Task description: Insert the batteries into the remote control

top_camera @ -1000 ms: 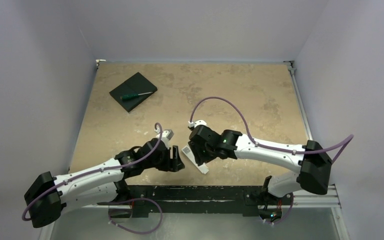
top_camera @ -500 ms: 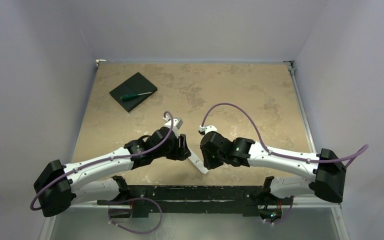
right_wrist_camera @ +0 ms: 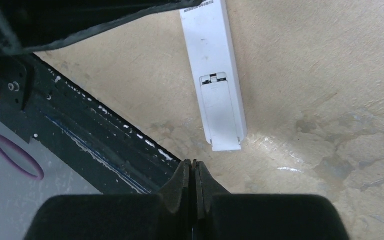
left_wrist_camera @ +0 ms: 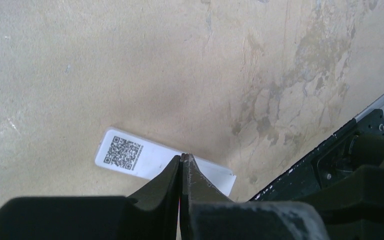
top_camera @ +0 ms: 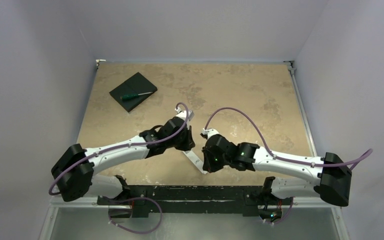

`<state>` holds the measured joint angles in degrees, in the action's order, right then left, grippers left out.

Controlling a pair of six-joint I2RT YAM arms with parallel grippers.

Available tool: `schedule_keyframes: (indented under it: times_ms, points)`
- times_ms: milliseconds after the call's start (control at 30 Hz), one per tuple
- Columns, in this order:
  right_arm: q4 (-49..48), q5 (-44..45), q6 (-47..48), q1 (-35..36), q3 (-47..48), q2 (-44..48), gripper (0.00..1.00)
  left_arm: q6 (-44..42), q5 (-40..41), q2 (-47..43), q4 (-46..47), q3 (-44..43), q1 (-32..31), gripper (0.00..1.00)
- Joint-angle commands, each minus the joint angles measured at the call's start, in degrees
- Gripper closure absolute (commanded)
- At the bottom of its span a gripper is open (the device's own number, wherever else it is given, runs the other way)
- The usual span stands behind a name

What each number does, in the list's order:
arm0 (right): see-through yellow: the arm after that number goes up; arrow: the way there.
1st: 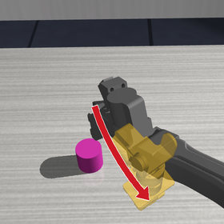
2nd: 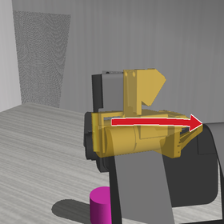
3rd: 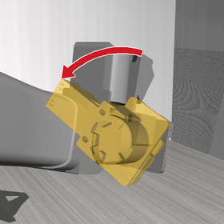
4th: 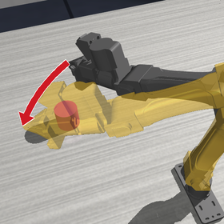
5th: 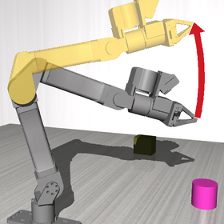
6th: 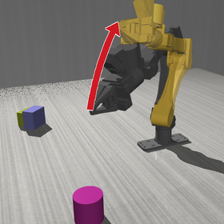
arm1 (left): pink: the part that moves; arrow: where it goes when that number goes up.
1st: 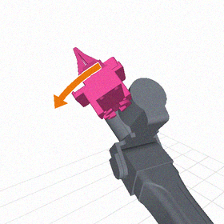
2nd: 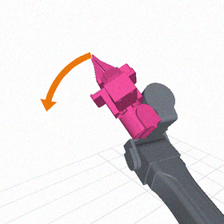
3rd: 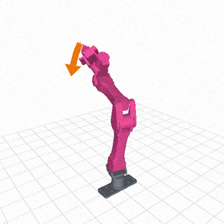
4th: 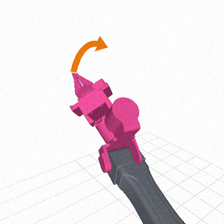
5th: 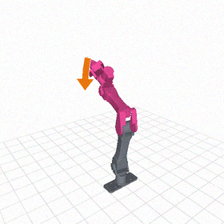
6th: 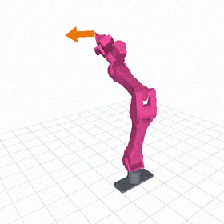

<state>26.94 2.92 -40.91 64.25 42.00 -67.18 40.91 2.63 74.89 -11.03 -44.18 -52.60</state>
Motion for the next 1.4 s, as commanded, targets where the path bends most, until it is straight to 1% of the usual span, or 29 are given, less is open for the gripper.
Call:
schedule_keyframes:
  times_ms: [0,300,533,600,800,1367]
  points:
    - [-4.1,-1.8,-0.9,0.4,-0.9,1.3,1.00,-2.4,-1.4,4.2,3.9,-4.4,0.9,1.00]
    - [-4.4,-1.2,-0.1,0.4,-2.4,2.6,1.00,-3.5,-3.6,15.6,5.5,-9.5,2.2,1.00]
    - [-4.3,-0.9,0.5,0.4,-2.9,3.1,1.00,-3.6,-2.8,21.8,4.7,-12.2,2.5,1.00]
    - [-4.3,-1.0,0.5,0.4,-2.9,3.3,1.00,-3.7,-1.1,23.1,4.5,-12.6,2.5,1.00]
    - [-4.0,-0.9,0.8,0.4,-2.6,3.9,1.00,-4.3,-0.2,24.7,4.0,-12.5,2.5,1.00]
    - [-3.7,-1.7,0.9,0.4,-2.8,3.7,1.00,-6.5,0.6,24.7,1.3,-9.3,2.8,1.00]
